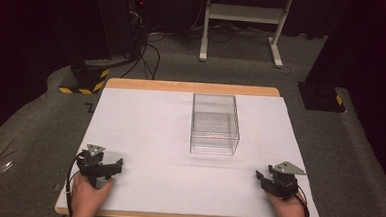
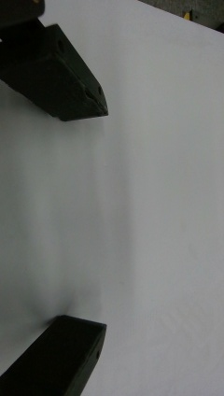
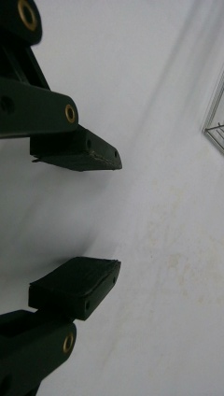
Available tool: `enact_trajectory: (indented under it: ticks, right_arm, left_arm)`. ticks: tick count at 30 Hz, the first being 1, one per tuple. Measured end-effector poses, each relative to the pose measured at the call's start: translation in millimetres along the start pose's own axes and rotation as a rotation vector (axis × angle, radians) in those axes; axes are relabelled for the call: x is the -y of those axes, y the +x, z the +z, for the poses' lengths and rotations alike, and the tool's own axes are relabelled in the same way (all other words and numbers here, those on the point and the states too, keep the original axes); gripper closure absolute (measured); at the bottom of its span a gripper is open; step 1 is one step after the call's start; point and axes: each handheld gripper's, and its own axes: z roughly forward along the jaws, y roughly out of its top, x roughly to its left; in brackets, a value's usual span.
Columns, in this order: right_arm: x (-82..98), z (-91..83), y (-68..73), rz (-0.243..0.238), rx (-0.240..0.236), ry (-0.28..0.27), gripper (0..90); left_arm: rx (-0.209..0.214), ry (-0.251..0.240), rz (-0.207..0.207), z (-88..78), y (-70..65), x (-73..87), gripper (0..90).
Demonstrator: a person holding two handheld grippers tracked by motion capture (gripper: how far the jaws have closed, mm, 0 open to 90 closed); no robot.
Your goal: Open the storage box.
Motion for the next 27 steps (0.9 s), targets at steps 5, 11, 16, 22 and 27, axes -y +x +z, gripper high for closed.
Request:
enact_trajectory:
  ticks: [5,11,16,22,27]
  right_arm:
    - [0.1,-0.1,0.2,0.002,0.002,0.0,44.4]
    - [0.6,-1.2,-0.1,-0.005,-0.008,-0.012,43.4]
    - [0.8,-2.0,-0.5,-0.007,-0.018,-0.019,47.6]
    - [1.0,-3.3,-1.0,-0.002,-0.025,-0.028,48.6]
    - [0.7,-3.7,-0.1,-0.019,-0.033,-0.035,45.5]
  left_arm:
    - [0.0,0.001,0.0,0.0,0.0,-0.1,0.3]
    - [0.0,0.0,0.0,0.0,0.0,0.0,0.3]
    - [-0.001,-0.002,0.0,0.0,-0.2,0.1,0.3]
    - [-0.001,0.0,0.0,0.0,-0.1,0.0,0.3]
    - [0.0,0.0,0.001,0.0,0.0,0.0,0.3]
